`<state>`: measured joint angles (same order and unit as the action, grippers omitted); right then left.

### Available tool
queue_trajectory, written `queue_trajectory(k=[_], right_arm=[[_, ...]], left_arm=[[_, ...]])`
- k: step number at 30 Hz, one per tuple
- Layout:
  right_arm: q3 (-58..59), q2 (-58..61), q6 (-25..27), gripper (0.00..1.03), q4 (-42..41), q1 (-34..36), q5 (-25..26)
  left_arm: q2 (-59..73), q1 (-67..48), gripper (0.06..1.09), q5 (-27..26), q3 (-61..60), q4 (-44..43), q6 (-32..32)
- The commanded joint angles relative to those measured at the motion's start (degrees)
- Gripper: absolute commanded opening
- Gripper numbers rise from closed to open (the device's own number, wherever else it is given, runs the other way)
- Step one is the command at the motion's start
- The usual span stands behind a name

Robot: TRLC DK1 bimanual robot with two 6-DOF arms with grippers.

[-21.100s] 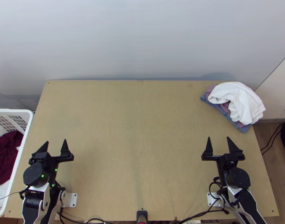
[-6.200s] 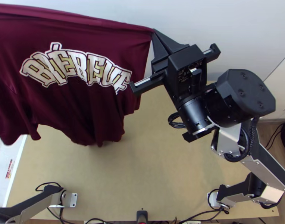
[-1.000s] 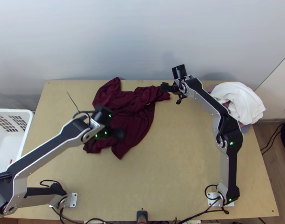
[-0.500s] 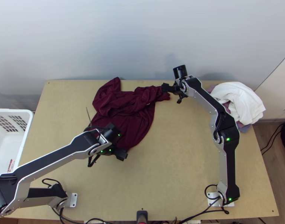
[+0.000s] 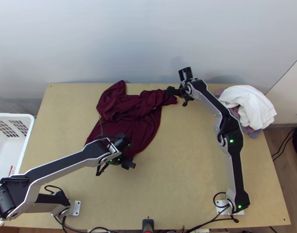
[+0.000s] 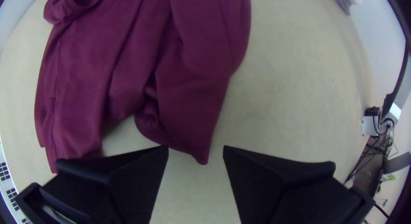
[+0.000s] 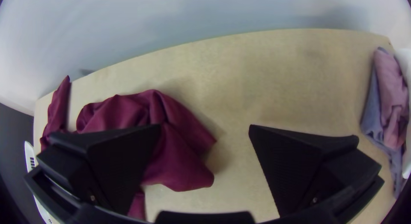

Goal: Fold the t-shirt

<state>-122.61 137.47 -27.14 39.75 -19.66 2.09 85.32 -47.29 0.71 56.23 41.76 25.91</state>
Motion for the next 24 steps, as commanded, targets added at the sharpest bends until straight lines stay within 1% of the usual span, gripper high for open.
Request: queue_trajectory(k=[1,2,3,5,6,8,9,11,12,13,15,16,18,24], right_arm=[[-5.36,3.16,-0.29,0.96,4.99,-0.99,0.02],[-5.10,3.16,-0.29,0.94,5.43,-1.08,0.02],[-5.01,3.24,-0.29,0.89,6.13,-1.26,0.11],[-4.83,3.33,-0.46,0.82,7.10,-1.52,0.11],[-4.83,3.24,-0.46,0.77,7.45,-1.70,0.11],[-4.83,3.16,-0.46,0.61,7.71,-2.05,0.11],[-4.83,3.07,-0.37,0.52,7.71,-2.14,0.11],[-5.27,3.16,-0.11,0.29,7.71,-2.31,0.11],[-5.45,3.24,-0.02,0.24,7.71,-2.49,0.11],[-5.45,3.33,0.07,0.24,7.71,-2.66,0.11],[-5.71,3.42,0.77,0.17,7.71,-3.02,0.11],[-5.89,3.42,1.12,0.12,7.71,-3.02,0.11],[-5.80,3.51,1.73,0.08,7.71,-3.02,0.20],[-5.71,2.89,3.05,0.03,8.86,-2.75,0.73]], left_arm=[[0.64,-0.26,0.63,0.52,-1.30,-1.24,0.28],[0.64,-0.26,0.63,0.78,-1.47,-1.68,0.28],[0.55,-0.26,0.62,0.87,-1.65,-1.94,0.37],[0.55,-0.44,0.48,1.84,-1.73,-2.47,1.07],[0.37,-0.53,0.43,2.01,-1.91,-2.91,1.25],[0.20,-0.70,0.34,2.72,-1.91,-3.44,1.16],[0.11,-0.70,0.32,3.07,-1.91,-3.53,1.16],[-0.06,-0.61,0.32,3.24,-1.82,-3.61,1.16],[-0.24,-0.61,0.29,3.33,-1.91,-3.61,1.16],[-0.33,-0.61,0.24,3.95,-2.00,-3.70,1.16],[-0.68,-0.53,0.09,5.27,-2.09,-4.67,0.72],[-0.86,-0.35,0.10,5.35,-2.09,-4.67,0.54],[-1.21,0.27,0.10,5.35,-2.00,-4.67,0.37],[-3.58,3.43,0.10,5.44,-2.17,-4.58,0.02]])
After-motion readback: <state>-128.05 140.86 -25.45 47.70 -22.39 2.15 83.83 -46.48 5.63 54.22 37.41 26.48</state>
